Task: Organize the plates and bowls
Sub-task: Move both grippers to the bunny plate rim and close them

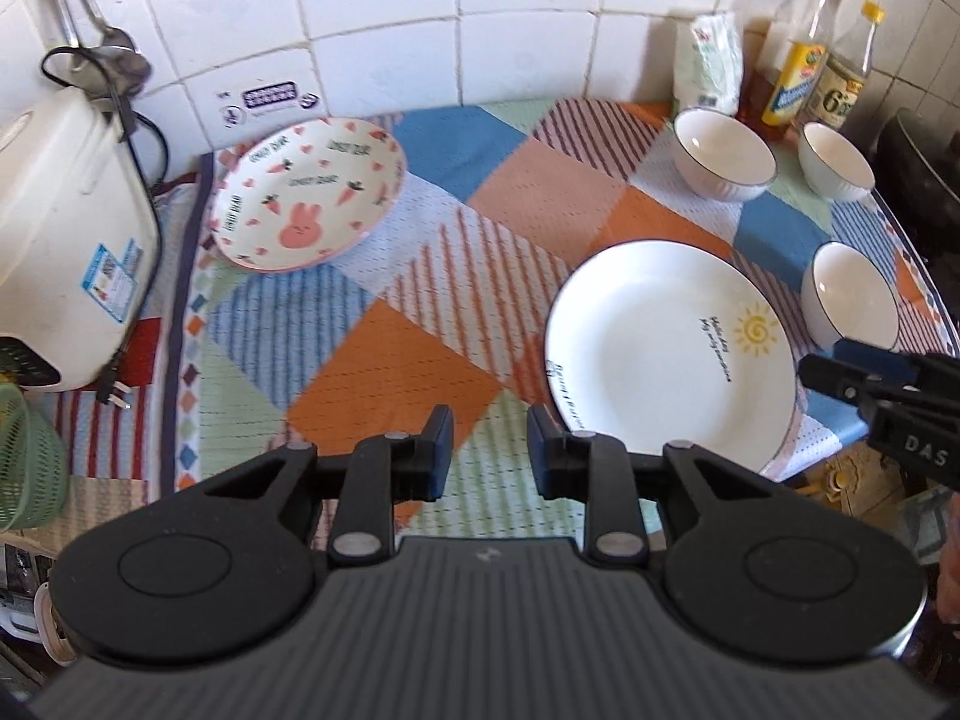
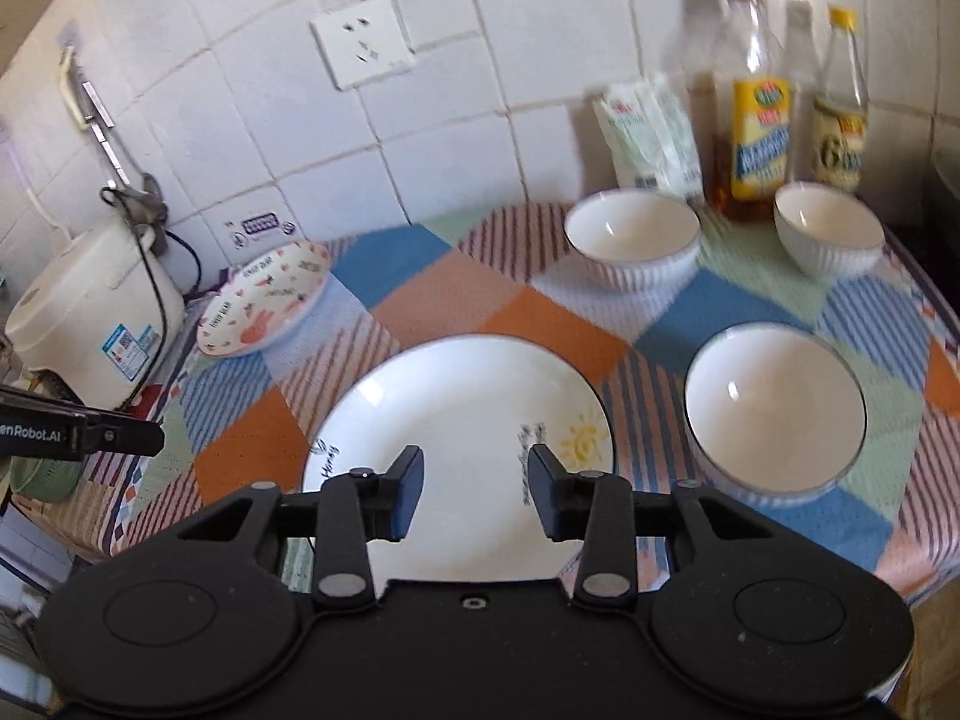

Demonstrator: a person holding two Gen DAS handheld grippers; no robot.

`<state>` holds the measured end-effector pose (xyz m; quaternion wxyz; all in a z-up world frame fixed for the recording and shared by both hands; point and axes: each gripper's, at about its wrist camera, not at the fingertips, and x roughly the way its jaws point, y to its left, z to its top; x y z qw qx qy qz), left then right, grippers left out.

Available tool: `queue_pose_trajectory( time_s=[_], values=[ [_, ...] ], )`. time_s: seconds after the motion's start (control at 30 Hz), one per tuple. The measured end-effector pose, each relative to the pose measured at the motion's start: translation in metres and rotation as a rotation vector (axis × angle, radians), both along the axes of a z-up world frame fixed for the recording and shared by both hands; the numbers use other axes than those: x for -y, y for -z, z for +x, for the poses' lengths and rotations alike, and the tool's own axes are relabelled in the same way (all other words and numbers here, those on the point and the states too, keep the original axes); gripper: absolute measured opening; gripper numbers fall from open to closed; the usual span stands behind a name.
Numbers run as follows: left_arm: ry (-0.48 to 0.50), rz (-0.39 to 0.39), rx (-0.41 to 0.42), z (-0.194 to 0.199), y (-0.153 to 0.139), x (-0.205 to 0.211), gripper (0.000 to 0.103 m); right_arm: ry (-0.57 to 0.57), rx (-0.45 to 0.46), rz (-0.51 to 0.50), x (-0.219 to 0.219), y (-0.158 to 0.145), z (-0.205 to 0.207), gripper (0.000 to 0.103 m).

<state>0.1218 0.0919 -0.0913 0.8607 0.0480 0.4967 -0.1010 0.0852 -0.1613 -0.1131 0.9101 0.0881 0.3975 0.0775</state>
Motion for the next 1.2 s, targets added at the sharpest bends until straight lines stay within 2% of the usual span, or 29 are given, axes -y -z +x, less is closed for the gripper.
queue_pose_trajectory(
  time_s=[0.07,0.13,0.2,0.23,0.3,0.37,0.43,0.5,0.57,0.67,0.83,0.93,1.1,1.2],
  values=[
    [0.002,-0.010,0.011,0.000,-0.001,-0.010,0.032,-0.017,0.031,-0.020,-0.008,-0.006,0.000,0.054],
    [-0.002,-0.022,0.036,0.001,-0.002,-0.023,0.042,-0.033,0.052,-0.022,-0.016,-0.012,0.002,0.057],
    [-0.009,-0.033,0.066,0.004,-0.002,-0.038,0.046,-0.055,0.078,-0.027,-0.026,-0.015,0.004,0.061],
    [-0.010,-0.032,0.076,0.008,-0.001,-0.045,0.054,-0.062,0.089,-0.030,-0.033,-0.016,0.008,0.063],
    [-0.013,-0.030,0.092,0.016,0.001,-0.061,0.063,-0.062,0.111,-0.040,-0.048,-0.017,0.017,0.065],
    [-0.022,-0.042,0.125,0.024,0.002,-0.079,0.067,-0.030,0.122,-0.083,-0.069,-0.017,0.028,0.068],
    [-0.027,-0.056,0.159,0.034,0.003,-0.096,0.082,-0.026,0.121,-0.120,-0.091,-0.015,0.042,0.069],
    [-0.010,-0.075,0.182,0.046,0.003,-0.110,0.089,-0.045,0.108,-0.128,-0.110,-0.011,0.056,0.069],
    [0.028,-0.097,0.195,0.058,0.003,-0.122,0.089,-0.037,0.092,-0.106,-0.125,-0.007,0.071,0.069],
    [0.041,-0.098,0.200,0.080,0.008,-0.134,0.089,-0.013,0.054,0.006,-0.140,0.004,0.094,0.069],
    [-0.003,-0.107,0.201,0.122,0.027,-0.155,0.088,0.148,0.064,0.156,-0.150,0.024,0.125,0.069],
    [-0.022,-0.115,0.179,0.146,0.047,-0.167,0.084,0.200,0.045,0.126,-0.162,0.038,0.148,0.074],
    [-0.023,-0.145,0.151,0.167,0.075,-0.178,0.077,0.169,-0.116,0.156,-0.185,0.069,0.196,0.074],
    [0.007,-0.081,0.198,0.172,0.087,-0.172,0.075,0.135,-0.177,0.187,-0.196,0.088,0.220,0.073]
  ],
)
